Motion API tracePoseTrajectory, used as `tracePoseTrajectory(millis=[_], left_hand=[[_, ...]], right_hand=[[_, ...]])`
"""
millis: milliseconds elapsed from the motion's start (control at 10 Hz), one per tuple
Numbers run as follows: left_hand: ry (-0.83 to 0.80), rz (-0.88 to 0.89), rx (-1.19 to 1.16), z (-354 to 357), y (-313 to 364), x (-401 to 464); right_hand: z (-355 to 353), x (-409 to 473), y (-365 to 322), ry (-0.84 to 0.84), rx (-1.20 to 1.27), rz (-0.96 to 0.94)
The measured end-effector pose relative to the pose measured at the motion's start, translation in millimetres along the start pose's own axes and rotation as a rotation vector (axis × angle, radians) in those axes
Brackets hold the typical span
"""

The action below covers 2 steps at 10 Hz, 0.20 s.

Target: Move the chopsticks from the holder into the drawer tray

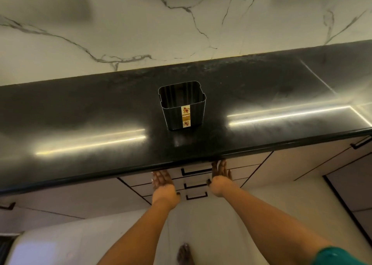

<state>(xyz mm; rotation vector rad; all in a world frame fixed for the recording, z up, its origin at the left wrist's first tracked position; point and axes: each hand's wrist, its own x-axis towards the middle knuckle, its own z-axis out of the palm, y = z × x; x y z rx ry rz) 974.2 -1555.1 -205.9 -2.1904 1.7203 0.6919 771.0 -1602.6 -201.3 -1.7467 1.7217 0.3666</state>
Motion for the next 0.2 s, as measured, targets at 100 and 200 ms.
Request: tracePoseTrajectory(millis=[100, 200], left_hand=[[0.049, -0.015, -0.041, -21, 17, -20], [0.324, 0.213, -0.151, -37, 37, -49]], right_hand=[[-4, -17, 1, 0.096, 0.063, -0.004], [-7, -45, 9, 0.495, 0.153, -0.188]])
